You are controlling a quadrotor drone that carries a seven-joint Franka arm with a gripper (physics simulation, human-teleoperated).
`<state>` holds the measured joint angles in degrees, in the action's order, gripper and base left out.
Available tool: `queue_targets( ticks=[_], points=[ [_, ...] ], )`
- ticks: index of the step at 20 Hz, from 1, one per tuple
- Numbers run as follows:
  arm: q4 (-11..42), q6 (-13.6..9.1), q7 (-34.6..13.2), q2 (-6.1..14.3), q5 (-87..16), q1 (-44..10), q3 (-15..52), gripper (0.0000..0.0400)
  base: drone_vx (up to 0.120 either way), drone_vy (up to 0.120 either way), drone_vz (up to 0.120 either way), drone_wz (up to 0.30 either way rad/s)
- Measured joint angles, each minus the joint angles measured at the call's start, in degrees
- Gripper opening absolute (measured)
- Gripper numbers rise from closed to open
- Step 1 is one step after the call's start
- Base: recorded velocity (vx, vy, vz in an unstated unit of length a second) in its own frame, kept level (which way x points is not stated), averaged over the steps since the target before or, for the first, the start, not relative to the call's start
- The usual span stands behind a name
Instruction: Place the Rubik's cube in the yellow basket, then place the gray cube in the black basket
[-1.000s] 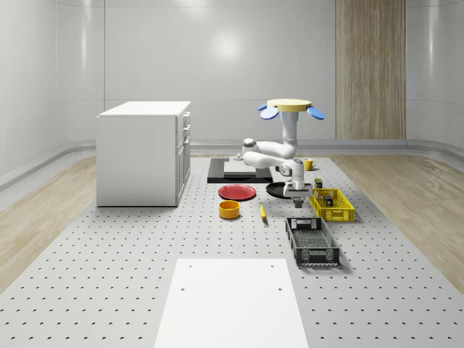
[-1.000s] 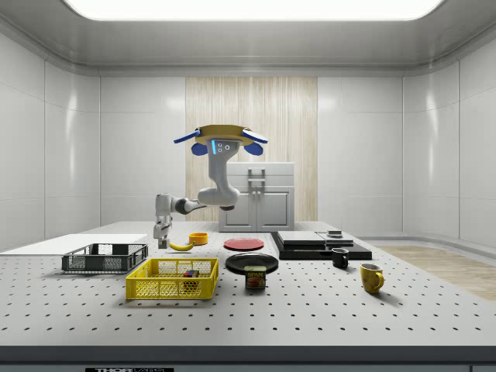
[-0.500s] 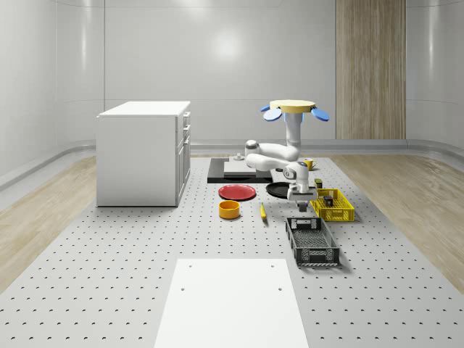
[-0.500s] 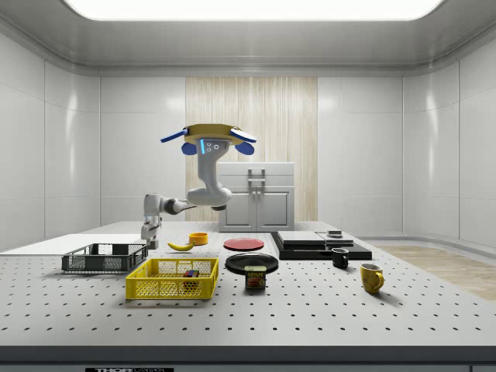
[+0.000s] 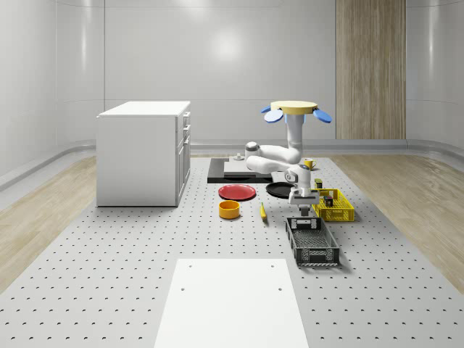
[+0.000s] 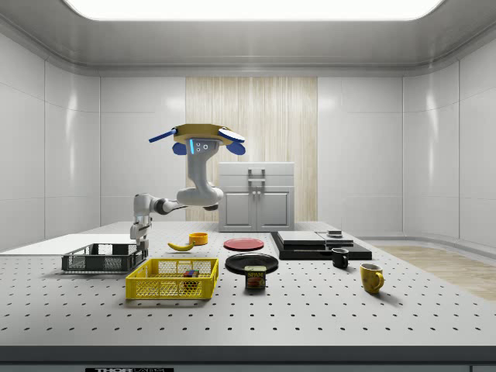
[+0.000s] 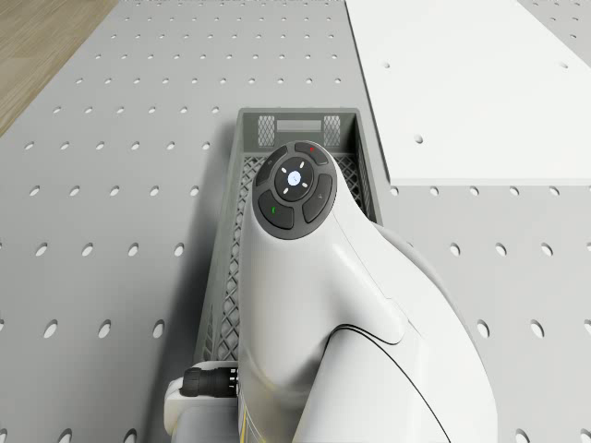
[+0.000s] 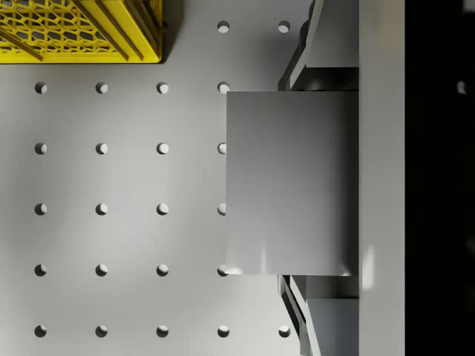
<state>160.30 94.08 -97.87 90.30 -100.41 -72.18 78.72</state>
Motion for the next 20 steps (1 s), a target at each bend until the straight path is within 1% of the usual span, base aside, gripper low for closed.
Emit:
queue_targets(
  ticks=[18, 20],
  points=[
    [0.0, 0.2, 0.0, 0.2, 0.1, -0.1, 0.0, 0.025, 0.12, 0.0, 0.0, 0.0],
    [0.0, 0.2, 0.0, 0.3, 0.1, -0.1, 0.0, 0.025, 0.1, 0.0, -0.12, 0.0]
  ],
)
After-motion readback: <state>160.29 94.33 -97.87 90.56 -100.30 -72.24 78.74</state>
